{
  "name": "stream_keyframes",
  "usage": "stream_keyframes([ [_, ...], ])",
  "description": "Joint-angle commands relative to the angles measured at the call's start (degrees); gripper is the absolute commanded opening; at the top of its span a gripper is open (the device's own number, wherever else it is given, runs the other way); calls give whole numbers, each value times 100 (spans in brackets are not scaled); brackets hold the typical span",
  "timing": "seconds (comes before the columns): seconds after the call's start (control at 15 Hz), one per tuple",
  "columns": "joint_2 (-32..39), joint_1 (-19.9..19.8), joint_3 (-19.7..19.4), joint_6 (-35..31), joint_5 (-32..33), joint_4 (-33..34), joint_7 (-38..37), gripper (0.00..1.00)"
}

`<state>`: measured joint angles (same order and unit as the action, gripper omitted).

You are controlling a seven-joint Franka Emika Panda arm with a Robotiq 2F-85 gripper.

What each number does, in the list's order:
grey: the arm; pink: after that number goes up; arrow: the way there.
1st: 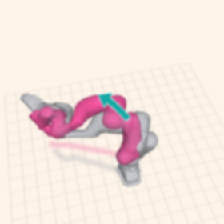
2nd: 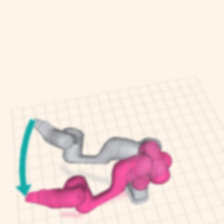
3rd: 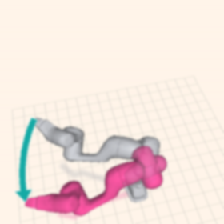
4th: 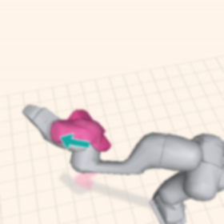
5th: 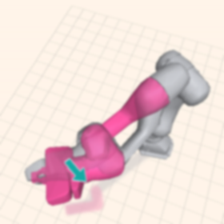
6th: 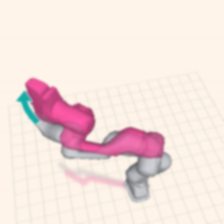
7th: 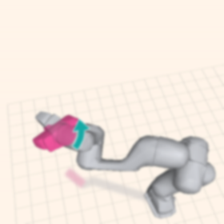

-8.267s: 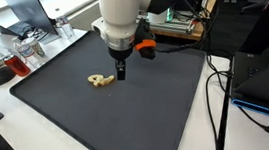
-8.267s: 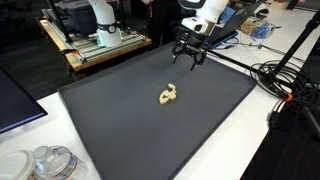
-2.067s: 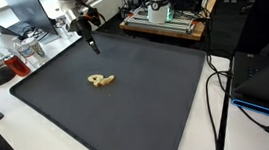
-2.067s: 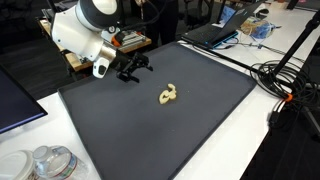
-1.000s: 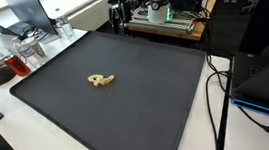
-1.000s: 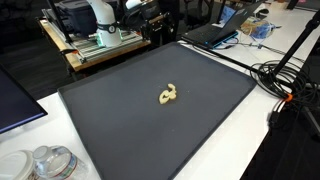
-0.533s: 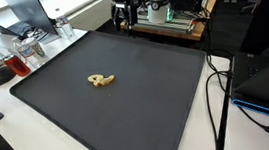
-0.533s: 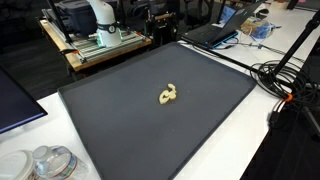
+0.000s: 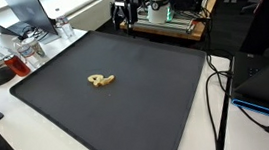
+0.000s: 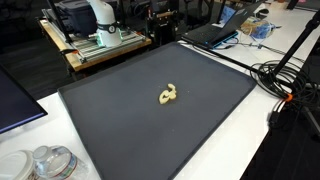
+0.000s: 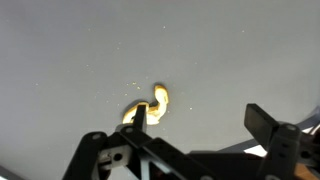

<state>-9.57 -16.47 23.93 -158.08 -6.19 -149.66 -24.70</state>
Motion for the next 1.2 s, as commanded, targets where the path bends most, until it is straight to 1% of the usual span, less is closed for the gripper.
stream_keyframes([
  [0.0,258,315,-370,753,1350,501,-1359,100],
  [0.07,345,420,-426,971,1678,663,-1633,100],
  [0.13,482,618,-523,1170,1754,859,-1676,100],
  [0.2,591,764,-570,1436,1929,1058,-1869,100],
  [0.33,895,1131,-736,1781,1937,1486,-1949,100],
  [0.53,1429,1556,-1047,2120,1670,2144,-1981,100],
  [0.67,1810,1723,-1309,2288,1512,2554,-2017,100],
  [0.87,2302,1841,-1661,2321,1085,3006,-1896,100],
  [1.13,2814,1878,-1957,2137,471,3359,-1823,100],
])
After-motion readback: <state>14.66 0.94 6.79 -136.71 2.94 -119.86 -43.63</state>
